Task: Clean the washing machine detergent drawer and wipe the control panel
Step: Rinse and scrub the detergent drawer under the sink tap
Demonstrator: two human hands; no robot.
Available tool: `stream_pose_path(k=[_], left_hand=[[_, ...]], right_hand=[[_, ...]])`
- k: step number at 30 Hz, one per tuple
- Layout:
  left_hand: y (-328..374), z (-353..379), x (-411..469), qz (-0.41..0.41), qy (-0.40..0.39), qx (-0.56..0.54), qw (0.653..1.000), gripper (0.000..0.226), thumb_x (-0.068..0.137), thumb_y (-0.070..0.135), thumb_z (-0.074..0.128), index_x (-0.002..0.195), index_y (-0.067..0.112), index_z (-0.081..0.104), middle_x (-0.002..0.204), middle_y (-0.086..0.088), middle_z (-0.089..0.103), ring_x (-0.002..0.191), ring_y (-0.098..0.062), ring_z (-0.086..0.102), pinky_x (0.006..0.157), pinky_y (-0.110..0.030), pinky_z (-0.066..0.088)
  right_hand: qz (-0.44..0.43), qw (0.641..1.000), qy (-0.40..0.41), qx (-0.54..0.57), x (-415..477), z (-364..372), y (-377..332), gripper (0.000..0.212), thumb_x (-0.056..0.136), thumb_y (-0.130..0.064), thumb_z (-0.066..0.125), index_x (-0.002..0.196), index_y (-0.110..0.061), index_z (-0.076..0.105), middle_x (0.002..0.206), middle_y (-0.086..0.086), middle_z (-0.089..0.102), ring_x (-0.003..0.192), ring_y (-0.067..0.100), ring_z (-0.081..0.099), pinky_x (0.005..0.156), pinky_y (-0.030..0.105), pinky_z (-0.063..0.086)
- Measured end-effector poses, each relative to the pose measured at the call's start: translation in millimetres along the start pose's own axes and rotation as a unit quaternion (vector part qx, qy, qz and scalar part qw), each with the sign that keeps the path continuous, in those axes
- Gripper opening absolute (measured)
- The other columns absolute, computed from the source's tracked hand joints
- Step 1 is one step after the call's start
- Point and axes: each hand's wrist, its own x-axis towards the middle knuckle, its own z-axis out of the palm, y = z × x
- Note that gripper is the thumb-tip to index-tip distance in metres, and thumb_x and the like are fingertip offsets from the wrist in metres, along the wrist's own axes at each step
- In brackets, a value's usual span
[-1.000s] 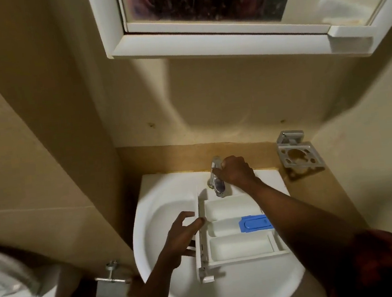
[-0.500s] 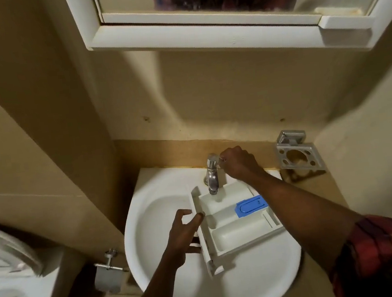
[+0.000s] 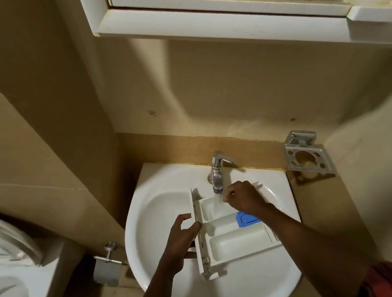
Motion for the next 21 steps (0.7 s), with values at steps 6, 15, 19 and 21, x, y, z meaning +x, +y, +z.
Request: stream_pose_path(k=[6,15,19,21], left_hand=[[-1.6,-9.7,1.6,0.009,-0.008,0.019,1.0,0.022,0.093,0.028,0.063,0.113,0.033,0.054,0.082,-0.004,0.076,0.068,-0.016,0.071,0.057,-0.03,0.056],[-0.5,-9.9,10.1,0.003,-0.012,0.042,0.999,0.023,0.092,0.03,0.064,0.113,0.031,0.055,0.084,-0.007,0.075,0.068,-0.018,0.068,0.059,-0.031,0.055],[0.3,-14.8,8.2,0.011,-0.021,0.032,0.999,0.024,0.093,0.028,0.064,0.114,0.03,0.053,0.085,-0.009,0.075,0.073,-0.022,0.07,0.06,-0.034,0.057],[1.0,-14.7,7.7,0.01,-0.027,0.035,0.999,0.026,0.093,0.028,0.064,0.115,0.03,0.051,0.091,-0.012,0.076,0.073,-0.021,0.07,0.058,-0.033,0.056]], right_hand=[[0.04,0.998,-0.025,-0.041,6.3,32.8,-13.0,0.031,0.087,-0.024,0.062,0.107,-0.001,0.066,0.107,0.015,0.069,0.103,0.029,0.064,0.074,0.021,0.041],[-0.104,0.984,-0.124,-0.08,-6.5,53.4,-26.5,0.02,0.084,-0.012,0.057,0.102,-0.005,0.061,0.105,0.015,0.065,0.1,0.031,0.061,0.075,0.028,0.045],[-0.019,0.975,-0.147,-0.166,8.1,20.7,-4.1,0.032,0.086,-0.026,0.055,0.11,-0.006,0.065,0.115,0.014,0.066,0.108,0.031,0.06,0.086,0.031,0.047],[0.031,0.969,-0.116,-0.218,11.5,10.1,6.3,0.035,0.085,-0.024,0.054,0.113,-0.005,0.063,0.117,0.016,0.064,0.108,0.031,0.06,0.084,0.031,0.047]])
